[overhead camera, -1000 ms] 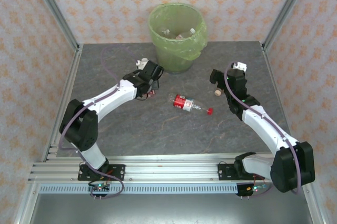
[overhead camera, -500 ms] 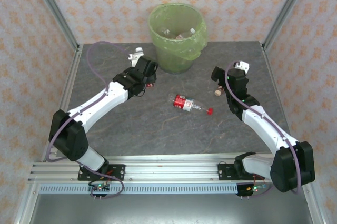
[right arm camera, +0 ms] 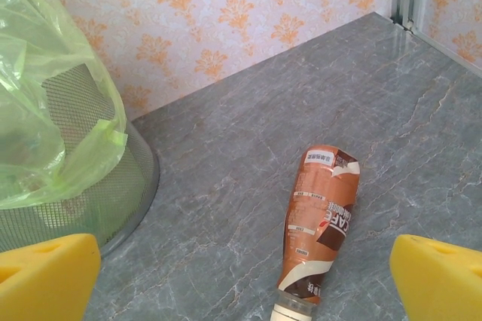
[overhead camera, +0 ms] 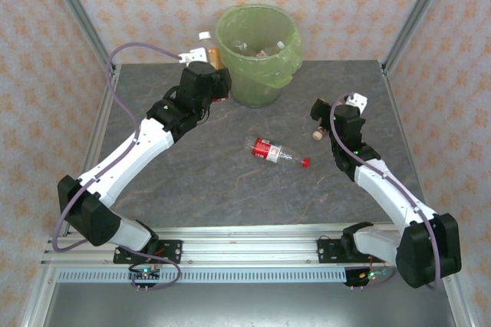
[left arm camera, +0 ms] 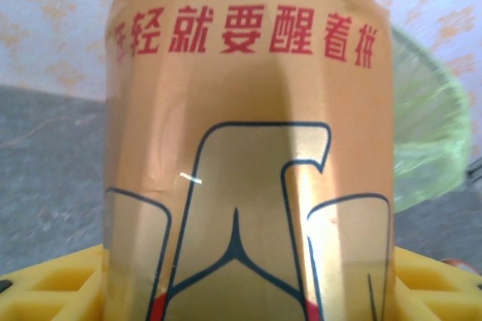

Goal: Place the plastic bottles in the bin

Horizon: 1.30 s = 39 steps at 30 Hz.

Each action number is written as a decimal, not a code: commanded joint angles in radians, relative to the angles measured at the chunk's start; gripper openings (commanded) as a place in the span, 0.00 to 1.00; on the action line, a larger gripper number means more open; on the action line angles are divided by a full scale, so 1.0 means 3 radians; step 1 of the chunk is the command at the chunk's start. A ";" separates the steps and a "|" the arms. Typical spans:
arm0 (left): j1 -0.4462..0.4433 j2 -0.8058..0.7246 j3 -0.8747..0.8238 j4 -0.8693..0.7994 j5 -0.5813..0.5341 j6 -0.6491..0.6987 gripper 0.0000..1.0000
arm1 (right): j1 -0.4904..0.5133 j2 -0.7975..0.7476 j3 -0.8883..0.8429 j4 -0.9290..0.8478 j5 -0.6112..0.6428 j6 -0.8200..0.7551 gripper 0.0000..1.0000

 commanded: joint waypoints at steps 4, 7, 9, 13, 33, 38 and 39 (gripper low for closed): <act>-0.0028 0.0245 0.0507 0.0402 0.0360 0.0210 0.62 | 0.0015 -0.0196 -0.0109 0.0045 0.0095 0.0042 0.99; -0.0026 0.0416 0.0734 0.0479 0.0425 0.0284 0.61 | 0.0013 -0.0281 -0.0162 0.0021 0.0104 0.0027 0.99; -0.0029 0.0530 0.0862 0.0558 0.0429 0.0331 0.61 | 0.0015 -0.0331 -0.0202 0.0015 0.0120 0.0022 0.99; -0.0028 0.0747 0.1013 0.0830 0.0418 0.0415 0.61 | 0.0015 -0.0416 -0.0261 -0.0003 0.0147 0.0014 0.99; -0.0016 0.2332 0.3015 0.0454 0.0384 0.0901 0.59 | 0.0010 -0.0525 -0.0362 -0.0080 0.0216 -0.0011 0.99; 0.0013 0.2618 0.3347 0.0376 0.0307 0.0911 0.60 | 0.0010 -0.0543 -0.0394 -0.0096 0.0249 -0.0045 0.99; 0.0029 0.2662 0.3356 0.0394 0.0297 0.0916 0.61 | 0.0007 -0.0546 -0.0402 -0.0095 0.0258 -0.0054 0.99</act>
